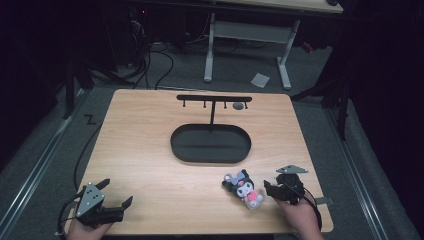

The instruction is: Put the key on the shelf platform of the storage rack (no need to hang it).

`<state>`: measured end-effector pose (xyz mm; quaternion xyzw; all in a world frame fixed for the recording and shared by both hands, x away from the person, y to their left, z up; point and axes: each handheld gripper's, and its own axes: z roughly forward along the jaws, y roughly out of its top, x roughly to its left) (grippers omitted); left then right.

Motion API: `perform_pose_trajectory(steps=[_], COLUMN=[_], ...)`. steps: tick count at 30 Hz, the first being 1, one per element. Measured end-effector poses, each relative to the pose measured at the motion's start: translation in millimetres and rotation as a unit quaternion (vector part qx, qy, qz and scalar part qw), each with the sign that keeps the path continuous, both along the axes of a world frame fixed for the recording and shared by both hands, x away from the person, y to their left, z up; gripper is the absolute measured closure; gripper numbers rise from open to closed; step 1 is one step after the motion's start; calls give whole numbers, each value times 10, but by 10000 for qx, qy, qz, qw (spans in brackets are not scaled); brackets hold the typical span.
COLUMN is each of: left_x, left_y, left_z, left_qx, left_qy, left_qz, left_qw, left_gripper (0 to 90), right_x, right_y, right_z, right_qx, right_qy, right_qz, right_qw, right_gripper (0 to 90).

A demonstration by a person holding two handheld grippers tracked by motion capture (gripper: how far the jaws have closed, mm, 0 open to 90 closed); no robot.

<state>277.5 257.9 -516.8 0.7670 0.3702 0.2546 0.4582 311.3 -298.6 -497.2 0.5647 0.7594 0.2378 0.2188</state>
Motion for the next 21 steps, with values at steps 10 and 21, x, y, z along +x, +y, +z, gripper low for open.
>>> perform_pose_trajectory(steps=[10,21], left_x=[-5,-4], left_y=[-5,-4], left_z=[1,-4], left_qx=[0,0], left_qy=[0,12], left_qz=[-3,11], left_qw=[10000,10000], left_gripper=[41,41], right_x=[142,299], right_y=[29,57], right_z=[109,235], right_qx=[-529,-1221], right_qy=[817,1755], right_qz=[167,599], right_qw=[9951,9751], right_gripper=[342,317])
